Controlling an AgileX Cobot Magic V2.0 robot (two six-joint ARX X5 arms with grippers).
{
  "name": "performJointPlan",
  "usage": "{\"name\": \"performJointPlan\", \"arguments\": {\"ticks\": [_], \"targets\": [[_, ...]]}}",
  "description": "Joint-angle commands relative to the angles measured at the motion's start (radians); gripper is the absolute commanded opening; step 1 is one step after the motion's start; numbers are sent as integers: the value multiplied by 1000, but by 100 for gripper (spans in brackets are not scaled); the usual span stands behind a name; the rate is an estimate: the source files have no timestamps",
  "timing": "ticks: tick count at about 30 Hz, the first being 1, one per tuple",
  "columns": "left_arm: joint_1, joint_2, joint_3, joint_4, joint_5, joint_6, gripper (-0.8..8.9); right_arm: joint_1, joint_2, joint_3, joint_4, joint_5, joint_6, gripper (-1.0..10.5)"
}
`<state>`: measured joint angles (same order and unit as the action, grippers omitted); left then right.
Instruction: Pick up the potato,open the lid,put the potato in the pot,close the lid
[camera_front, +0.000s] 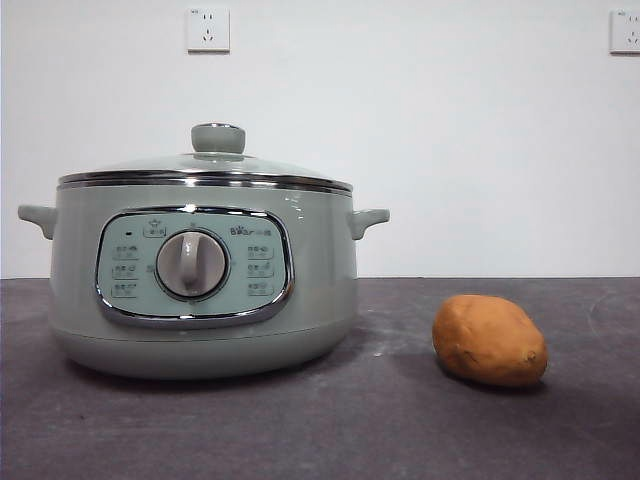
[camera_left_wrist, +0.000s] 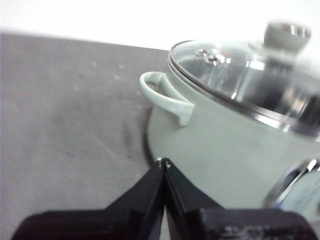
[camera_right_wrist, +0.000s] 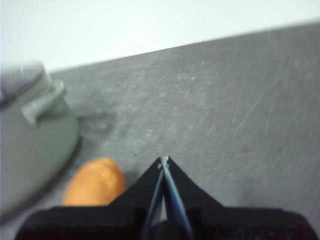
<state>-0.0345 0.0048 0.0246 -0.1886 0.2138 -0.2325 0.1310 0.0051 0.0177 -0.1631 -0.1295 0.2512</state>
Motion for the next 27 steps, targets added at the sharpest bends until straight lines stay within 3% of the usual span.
{"name": "performJointPlan", "arguments": {"ticks": [1,11,18,24,27], "targets": [[3,-3,-16,6,4,-217,-3,1,1,-11,-2,-1,264,1],[3,-3,-7,58,30,-217,-4,1,2,0,4,-4,267,-3],[3,14,90,19,25,-209,-8,1,45,105,-3,-3,262,-9],[3,115,249,-81,28,-196,-8,1,185,270,-42,-3,195,-9],[3,185,336,-116,42,-123,-7,1,276,377,-106,-3,147,-9]]}}
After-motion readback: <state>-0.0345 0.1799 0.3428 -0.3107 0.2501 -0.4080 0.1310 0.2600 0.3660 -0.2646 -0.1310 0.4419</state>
